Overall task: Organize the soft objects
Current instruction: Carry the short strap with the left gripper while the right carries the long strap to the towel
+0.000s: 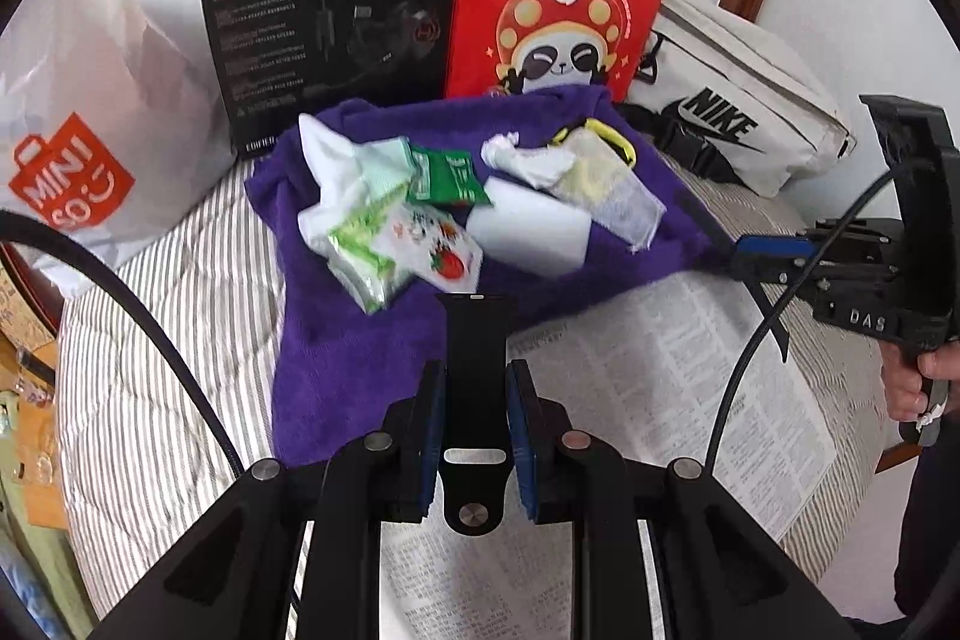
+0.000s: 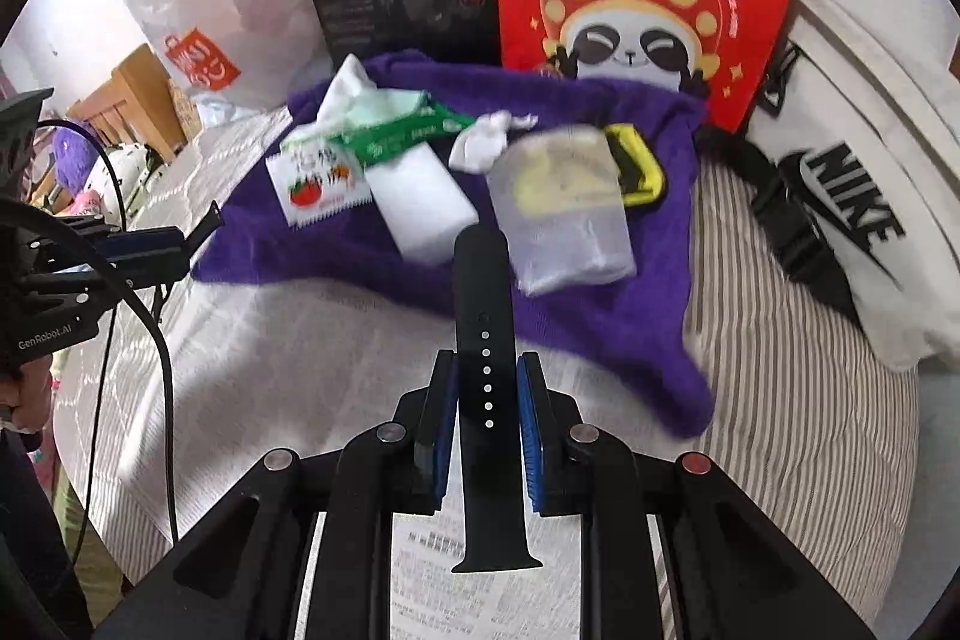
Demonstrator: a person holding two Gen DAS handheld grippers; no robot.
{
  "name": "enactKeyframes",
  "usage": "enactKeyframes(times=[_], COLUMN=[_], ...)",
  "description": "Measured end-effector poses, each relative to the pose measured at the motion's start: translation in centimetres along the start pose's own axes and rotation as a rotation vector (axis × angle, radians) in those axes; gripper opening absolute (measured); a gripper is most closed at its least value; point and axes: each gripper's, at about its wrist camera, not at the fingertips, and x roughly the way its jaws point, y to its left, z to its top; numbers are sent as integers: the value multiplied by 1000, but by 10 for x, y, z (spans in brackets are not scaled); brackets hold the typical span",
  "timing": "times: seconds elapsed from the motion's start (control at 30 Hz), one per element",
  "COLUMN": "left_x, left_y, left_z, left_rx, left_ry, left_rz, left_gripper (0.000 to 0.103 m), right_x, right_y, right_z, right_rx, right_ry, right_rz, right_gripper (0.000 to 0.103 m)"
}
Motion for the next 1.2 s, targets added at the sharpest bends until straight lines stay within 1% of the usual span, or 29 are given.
enactKeyframes(times=[0.3,0.4,0.53,0.7,0.93,1.2], left_x=[17,24,39,63,95,101], left_y=[7,9,13,18,21,20], left_z=[41,53,68,80,82,83], left_rx=[11,17,21,13,18,18], left_ry=[-10,-12,-11,8,56,70], left_rz=[-3,-5,-8,-13,-9,-6], left_gripper=[20,20,20,20,20,21], right_x=[8,16,29,57,92,113], right_y=[-14,-18,-20,-20,-17,-16], right_z=[53,71,87,95,95,98], right_rx=[5,2,-10,-23,-44,-56], right_ry=[-38,-42,-34,-2,41,47], right_rz=[12,9,9,24,29,33], right_gripper=[19,20,20,20,20,20])
